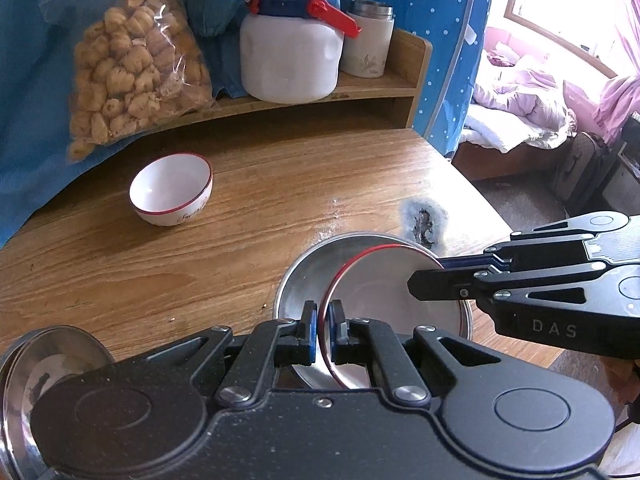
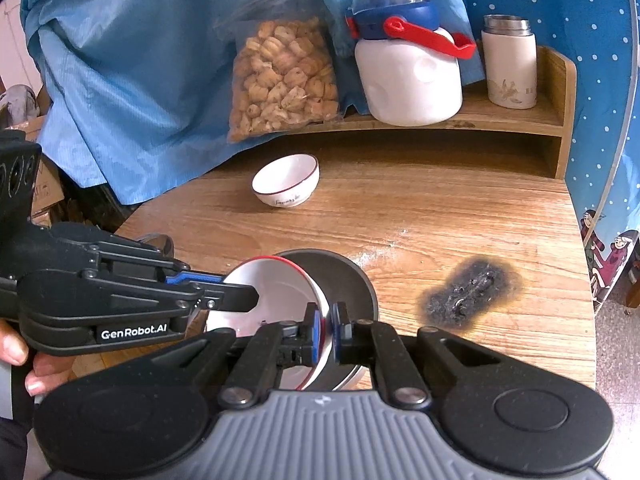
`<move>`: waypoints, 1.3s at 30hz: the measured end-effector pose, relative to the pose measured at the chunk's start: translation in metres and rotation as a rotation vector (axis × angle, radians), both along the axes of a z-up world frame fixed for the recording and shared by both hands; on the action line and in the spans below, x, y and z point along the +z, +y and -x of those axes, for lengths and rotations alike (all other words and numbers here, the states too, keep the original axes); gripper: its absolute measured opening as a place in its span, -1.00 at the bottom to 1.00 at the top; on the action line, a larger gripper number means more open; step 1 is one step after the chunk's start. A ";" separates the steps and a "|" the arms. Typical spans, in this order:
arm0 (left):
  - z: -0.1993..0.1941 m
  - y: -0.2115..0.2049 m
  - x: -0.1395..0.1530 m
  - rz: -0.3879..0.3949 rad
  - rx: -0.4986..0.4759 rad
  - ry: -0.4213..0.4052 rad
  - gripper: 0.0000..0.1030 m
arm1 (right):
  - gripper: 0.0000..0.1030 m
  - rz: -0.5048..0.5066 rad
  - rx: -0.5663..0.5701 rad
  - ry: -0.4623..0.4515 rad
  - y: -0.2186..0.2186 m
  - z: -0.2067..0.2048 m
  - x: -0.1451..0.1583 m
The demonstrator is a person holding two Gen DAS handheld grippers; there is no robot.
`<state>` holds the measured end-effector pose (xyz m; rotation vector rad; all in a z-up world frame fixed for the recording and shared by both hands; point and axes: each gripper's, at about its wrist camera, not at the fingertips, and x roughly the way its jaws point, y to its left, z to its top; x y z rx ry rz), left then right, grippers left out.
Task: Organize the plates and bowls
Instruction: 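Open both tools to release the white bowl and withdraw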
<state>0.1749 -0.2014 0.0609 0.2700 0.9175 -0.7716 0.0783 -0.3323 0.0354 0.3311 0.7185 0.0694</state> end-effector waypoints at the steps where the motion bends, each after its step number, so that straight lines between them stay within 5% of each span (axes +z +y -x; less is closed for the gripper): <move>1: -0.001 0.000 -0.001 -0.003 -0.001 0.005 -0.90 | -0.85 -0.003 0.001 0.004 0.000 -0.001 0.000; 22: -0.011 -0.001 -0.005 -0.016 0.004 -0.017 -0.87 | -0.82 0.000 0.014 0.019 -0.006 -0.019 -0.010; 31: -0.020 0.010 0.000 0.048 0.030 0.036 -0.79 | -0.83 0.056 0.010 -0.024 -0.007 -0.014 -0.005; 39: -0.027 0.022 0.015 0.117 0.092 -0.012 -0.66 | -0.78 0.057 -0.008 -0.084 -0.015 -0.005 0.005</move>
